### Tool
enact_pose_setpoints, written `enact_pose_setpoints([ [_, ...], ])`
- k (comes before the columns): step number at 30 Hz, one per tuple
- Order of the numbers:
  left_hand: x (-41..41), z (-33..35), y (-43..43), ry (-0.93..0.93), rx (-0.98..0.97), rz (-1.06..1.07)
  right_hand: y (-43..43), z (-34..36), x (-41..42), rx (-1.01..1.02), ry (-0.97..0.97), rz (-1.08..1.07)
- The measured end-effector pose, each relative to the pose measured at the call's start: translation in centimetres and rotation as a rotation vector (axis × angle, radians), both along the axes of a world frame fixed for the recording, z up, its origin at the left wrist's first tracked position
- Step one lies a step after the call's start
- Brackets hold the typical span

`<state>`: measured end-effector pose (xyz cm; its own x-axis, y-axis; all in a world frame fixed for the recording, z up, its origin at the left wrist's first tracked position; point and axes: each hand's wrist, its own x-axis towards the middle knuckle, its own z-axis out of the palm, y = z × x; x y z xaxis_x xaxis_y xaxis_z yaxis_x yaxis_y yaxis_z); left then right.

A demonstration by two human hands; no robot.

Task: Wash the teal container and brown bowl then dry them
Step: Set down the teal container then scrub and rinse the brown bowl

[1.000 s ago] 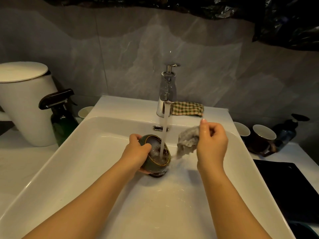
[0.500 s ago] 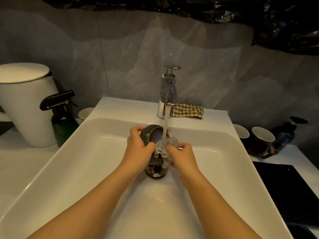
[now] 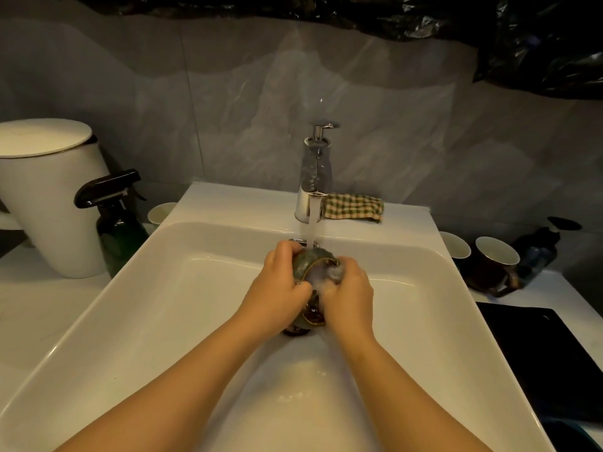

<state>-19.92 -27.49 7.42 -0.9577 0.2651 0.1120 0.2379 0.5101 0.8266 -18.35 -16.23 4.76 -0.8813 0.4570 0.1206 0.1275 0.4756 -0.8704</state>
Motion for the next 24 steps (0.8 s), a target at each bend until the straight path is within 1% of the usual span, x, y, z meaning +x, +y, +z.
enact_pose_setpoints([
  [1,0.0,-0.1,0.1,-0.029,0.036,0.006,0.0,0.2,-0.1,-0.062,0.046,-0.009],
  [2,-0.1,-0.3,0.2,-0.05,0.071,0.029,0.0,0.6,-0.1,-0.173,0.081,0.011],
  [4,-0.5,-0.6,0.0,-0.068,0.128,0.115,0.2,0.9,-0.1,-0.442,0.053,0.114],
  [5,-0.7,-0.6,-0.1,-0.079,0.152,0.162,0.2,0.9,-0.1,-0.517,-0.012,0.142],
  [7,-1.0,-0.5,-0.3,-0.083,0.2,0.23,0.0,0.7,-0.3,-0.636,-0.184,0.117],
  [10,-0.8,-0.1,-0.6,0.006,0.23,0.253,-0.5,0.3,-0.5,-0.929,-0.43,0.096],
  [11,-0.6,0.0,-0.6,0.03,0.219,0.236,-0.7,0.5,-0.4,-1.02,-0.475,0.104],
  [13,-0.3,0.0,-0.4,0.047,0.161,0.186,-0.5,0.1,-0.4,-1.127,-0.471,0.096],
  [15,-0.2,-0.1,0.0,0.03,0.146,0.18,-0.1,0.4,-0.2,-1.14,-0.398,0.103],
  [18,-0.5,0.0,0.2,-0.005,0.195,0.211,0.8,1.3,-0.2,-1.228,-0.174,0.14],
  [19,-0.6,0.0,0.2,-0.013,0.197,0.213,0.8,1.1,-0.5,-1.186,-0.141,0.157],
  [21,-0.5,0.0,0.2,-0.022,0.206,0.224,0.4,0.3,-1.2,-1.041,-0.116,0.113],
  [22,-0.3,0.2,0.3,-0.022,0.227,0.246,0.1,0.0,-1.3,-0.995,-0.14,0.076],
  [24,0.0,0.5,0.5,-0.009,0.265,0.305,-0.4,-0.1,-0.9,-0.974,-0.206,0.026],
])
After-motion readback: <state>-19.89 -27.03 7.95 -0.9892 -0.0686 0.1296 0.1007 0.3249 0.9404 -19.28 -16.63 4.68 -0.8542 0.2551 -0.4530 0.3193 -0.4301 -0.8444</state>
